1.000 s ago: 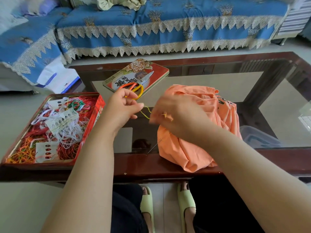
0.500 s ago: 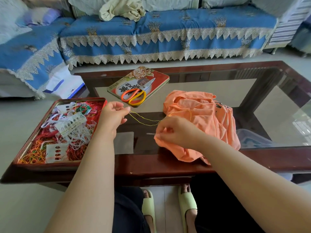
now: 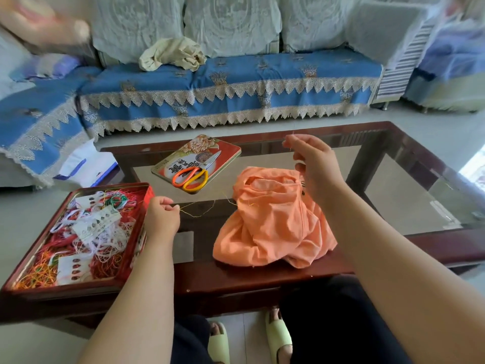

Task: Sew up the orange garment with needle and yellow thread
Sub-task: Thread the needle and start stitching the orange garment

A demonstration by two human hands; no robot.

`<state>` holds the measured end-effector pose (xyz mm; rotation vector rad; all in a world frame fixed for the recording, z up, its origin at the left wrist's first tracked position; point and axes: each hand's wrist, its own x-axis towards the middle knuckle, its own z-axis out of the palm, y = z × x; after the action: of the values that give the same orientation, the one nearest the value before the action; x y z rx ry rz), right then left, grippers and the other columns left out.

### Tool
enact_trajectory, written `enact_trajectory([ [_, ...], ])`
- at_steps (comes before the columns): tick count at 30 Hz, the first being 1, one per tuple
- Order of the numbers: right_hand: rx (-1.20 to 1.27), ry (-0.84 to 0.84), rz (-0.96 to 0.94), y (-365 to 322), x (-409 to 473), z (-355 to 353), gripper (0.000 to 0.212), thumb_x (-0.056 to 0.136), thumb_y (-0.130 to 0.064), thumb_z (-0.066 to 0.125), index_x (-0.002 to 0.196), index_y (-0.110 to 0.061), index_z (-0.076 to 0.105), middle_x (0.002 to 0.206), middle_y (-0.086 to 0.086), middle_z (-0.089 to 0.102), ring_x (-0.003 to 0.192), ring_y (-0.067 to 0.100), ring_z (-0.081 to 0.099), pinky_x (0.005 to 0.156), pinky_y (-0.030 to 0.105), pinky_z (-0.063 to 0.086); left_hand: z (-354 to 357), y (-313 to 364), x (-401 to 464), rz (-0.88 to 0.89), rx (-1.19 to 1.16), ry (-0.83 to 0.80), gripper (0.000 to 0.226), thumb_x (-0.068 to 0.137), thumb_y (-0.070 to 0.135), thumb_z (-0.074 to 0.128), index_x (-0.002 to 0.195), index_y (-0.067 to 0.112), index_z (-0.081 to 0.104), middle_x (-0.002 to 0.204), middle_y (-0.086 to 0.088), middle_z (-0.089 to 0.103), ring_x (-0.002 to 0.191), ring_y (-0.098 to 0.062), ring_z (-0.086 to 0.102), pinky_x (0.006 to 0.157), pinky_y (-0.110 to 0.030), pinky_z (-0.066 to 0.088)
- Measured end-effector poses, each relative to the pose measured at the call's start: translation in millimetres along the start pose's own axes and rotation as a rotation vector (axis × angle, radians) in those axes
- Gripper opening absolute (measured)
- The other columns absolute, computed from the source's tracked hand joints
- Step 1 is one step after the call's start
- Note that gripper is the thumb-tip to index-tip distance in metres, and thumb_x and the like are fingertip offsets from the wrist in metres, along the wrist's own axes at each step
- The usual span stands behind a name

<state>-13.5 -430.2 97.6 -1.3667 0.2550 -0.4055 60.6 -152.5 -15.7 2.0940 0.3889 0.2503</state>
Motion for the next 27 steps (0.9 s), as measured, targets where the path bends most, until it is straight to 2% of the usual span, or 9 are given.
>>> enact_trajectory([
  [6,0.571,0.123,0.199,-24,26,-26,0.014,0.099,-0.017,0.051,0.086,-0.014,0.057,0.070,-0.003,0.064,0.044,0.002,0.042,0.040,0.013,0.030,-4,4,-3,-0.171,-0.026,0.017,0.017,0.093,0.009,0.061,0.110,0.010,0.059,0.107,-0.005,0.054,0.103,-0.028,0.055,0.076,-0.034,0.044],
  [10,0.632,0.287,0.285,-27,27,-37,0.027,0.099,-0.023,0.051,0.077,-0.010,0.060,0.060,-0.004,0.058,0.040,0.001,0.044,0.038,0.011,0.032,-16,-2,-2,-0.197,-0.040,0.039,0.016,0.092,0.008,0.061,0.107,0.010,0.060,0.132,-0.011,0.057,0.119,-0.032,0.053,0.091,-0.039,0.046],
  [15,0.644,0.436,0.323,-25,21,-60,0.020,0.097,-0.021,0.056,0.081,-0.012,0.062,0.068,-0.004,0.065,0.034,0.000,0.038,0.033,0.012,0.028,-29,0,-11,-0.295,-0.098,0.054,0.022,0.092,0.004,0.057,0.113,0.009,0.063,0.128,-0.017,0.057,0.113,-0.038,0.055,0.094,-0.047,0.051],
  [17,0.653,0.453,0.329,-22,14,-67,0.022,0.098,-0.019,0.053,0.078,-0.013,0.060,0.060,-0.006,0.066,0.033,0.000,0.043,0.034,0.011,0.030,-34,2,-17,-0.321,-0.148,0.050,0.023,0.093,0.004,0.054,0.114,0.008,0.063,0.121,-0.016,0.058,0.106,-0.038,0.058,0.085,-0.042,0.055],
  [18,0.658,0.448,0.315,-21,10,-70,0.023,0.100,-0.017,0.050,0.078,-0.013,0.057,0.052,-0.007,0.064,0.035,0.000,0.048,0.038,0.010,0.035,-37,2,-19,-0.325,-0.165,0.039,0.024,0.094,0.005,0.052,0.114,0.008,0.062,0.110,-0.015,0.059,0.093,-0.035,0.060,0.072,-0.035,0.055],
  [20,0.698,0.465,0.290,-20,4,-71,0.023,0.101,-0.013,0.046,0.080,-0.011,0.054,0.046,-0.006,0.063,0.042,0.002,0.060,0.048,0.011,0.047,-40,1,-18,-0.359,-0.265,-0.002,0.024,0.094,0.007,0.047,0.114,0.008,0.061,0.080,-0.008,0.053,0.055,-0.023,0.048,0.044,-0.021,0.038],
  [22,0.812,0.550,0.332,-21,2,-75,0.024,0.100,-0.014,0.051,0.080,-0.004,0.057,0.057,0.005,0.068,0.046,0.011,0.066,0.049,0.017,0.053,-45,2,-18,-0.455,-0.412,-0.043,0.021,0.095,0.006,0.042,0.105,0.010,0.060,0.066,-0.002,0.041,0.037,-0.012,0.031,0.034,-0.013,0.022],
  [25,0.809,0.610,0.321,-18,7,-81,0.023,0.099,-0.017,0.052,0.087,0.000,0.062,0.078,0.010,0.070,0.051,0.015,0.069,0.047,0.020,0.053,-48,7,-20,-0.565,-0.609,-0.147,0.026,0.099,0.007,0.038,0.077,0.016,0.048,0.066,0.002,0.034,0.039,-0.005,0.028,0.028,-0.010,0.020],
  [27,0.770,0.652,0.305,-13,8,-84,0.020,0.099,-0.017,0.053,0.099,-0.001,0.065,0.082,0.010,0.071,0.058,0.015,0.071,0.052,0.021,0.056,-44,14,-22,-0.535,-0.642,-0.190,0.026,0.100,0.009,0.037,0.077,0.017,0.044,0.069,0.000,0.035,0.053,-0.008,0.031,0.028,-0.009,0.026],
])
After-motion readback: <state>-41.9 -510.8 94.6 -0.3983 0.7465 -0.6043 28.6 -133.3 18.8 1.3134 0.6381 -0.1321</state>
